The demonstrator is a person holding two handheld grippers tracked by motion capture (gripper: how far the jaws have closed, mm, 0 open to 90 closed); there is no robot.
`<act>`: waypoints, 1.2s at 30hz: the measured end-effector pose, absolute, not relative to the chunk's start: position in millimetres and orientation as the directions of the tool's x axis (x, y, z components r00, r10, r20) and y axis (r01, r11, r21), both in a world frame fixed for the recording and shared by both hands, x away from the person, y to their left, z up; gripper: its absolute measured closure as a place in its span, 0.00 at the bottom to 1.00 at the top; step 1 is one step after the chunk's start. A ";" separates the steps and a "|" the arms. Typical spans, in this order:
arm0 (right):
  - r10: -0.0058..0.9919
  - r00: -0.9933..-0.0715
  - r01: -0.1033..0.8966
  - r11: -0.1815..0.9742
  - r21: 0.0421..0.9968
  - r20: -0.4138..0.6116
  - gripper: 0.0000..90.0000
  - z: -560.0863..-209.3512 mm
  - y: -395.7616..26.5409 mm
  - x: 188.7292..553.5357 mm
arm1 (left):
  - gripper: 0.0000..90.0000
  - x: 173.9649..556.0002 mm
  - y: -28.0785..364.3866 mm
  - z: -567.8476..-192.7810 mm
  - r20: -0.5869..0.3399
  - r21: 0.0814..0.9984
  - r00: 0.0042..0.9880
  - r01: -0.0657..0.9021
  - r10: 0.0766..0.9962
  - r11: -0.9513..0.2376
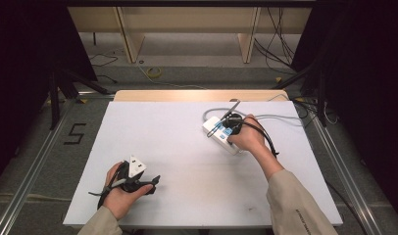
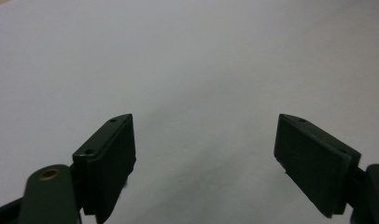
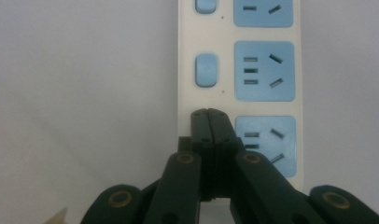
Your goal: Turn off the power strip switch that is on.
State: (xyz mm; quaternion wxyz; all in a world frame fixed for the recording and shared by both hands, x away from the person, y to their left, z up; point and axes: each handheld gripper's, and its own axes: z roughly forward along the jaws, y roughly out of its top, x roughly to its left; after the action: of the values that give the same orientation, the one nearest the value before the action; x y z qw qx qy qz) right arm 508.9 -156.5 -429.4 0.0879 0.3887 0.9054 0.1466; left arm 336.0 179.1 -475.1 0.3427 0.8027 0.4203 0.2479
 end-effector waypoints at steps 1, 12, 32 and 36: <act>0.736 -0.676 0.677 0.640 0.363 -0.038 1.00 -427.2 -157.9 508.3 | 0.23 336.0 179.3 -475.1 0.110 0.759 0.522 0.505 0.846 -0.411; 0.740 -0.671 0.645 0.612 0.457 -0.043 0.87 -425.2 -171.4 494.1 | 0.23 336.1 179.9 -476.2 0.109 0.757 0.520 0.509 0.847 -0.410; 0.753 -0.658 0.611 0.523 0.594 0.013 0.60 -426.6 -201.7 447.0 | 0.23 335.2 182.4 -477.6 0.103 0.754 0.511 0.520 0.854 -0.402; 0.755 -0.655 0.611 0.502 0.612 0.034 0.54 -430.8 -209.9 434.7 | 0.23 335.6 182.7 -478.1 0.102 0.753 0.509 0.521 0.854 -0.401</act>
State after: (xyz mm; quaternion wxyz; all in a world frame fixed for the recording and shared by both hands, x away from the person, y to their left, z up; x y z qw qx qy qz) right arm 434.7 -209.9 -430.8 0.1197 0.3976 0.8584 0.3012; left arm 335.6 182.7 -478.1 0.3387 0.8000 0.4300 0.2457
